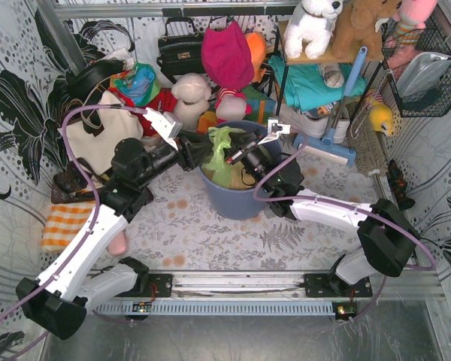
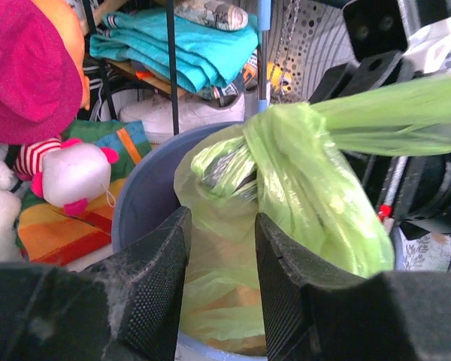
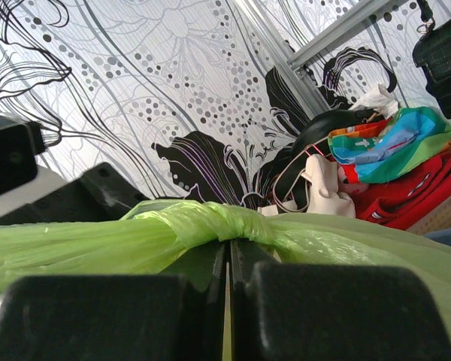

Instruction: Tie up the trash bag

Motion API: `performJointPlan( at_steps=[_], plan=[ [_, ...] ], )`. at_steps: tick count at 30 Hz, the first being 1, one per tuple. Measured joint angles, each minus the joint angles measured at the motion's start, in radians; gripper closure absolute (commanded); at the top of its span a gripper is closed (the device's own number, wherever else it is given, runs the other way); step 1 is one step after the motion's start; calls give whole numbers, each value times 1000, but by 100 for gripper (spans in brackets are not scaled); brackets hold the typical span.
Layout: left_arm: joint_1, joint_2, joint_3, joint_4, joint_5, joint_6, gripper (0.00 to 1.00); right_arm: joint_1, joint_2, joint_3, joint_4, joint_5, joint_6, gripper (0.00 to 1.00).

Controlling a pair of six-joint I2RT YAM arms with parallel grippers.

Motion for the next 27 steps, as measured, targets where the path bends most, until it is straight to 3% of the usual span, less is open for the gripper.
performJointPlan(
  at_steps=[5, 9, 12, 24, 27],
  plan=[
    [8, 42, -34, 55, 13, -27, 56, 0, -1, 0, 0, -6, 0, 100],
    [16, 69, -57, 123, 74, -60, 85, 0, -1, 0, 1, -14, 0, 100],
    [16, 90, -59, 168, 126, -77, 95, 0, -1, 0, 9, -15, 0, 100],
    [16, 124, -59, 189, 352, -100, 98, 0, 0, 0, 61, -13, -7, 100],
    [16, 127, -59, 175, 377, -99, 87, 0, 2, 0, 75, -17, -7, 100]
  ],
)
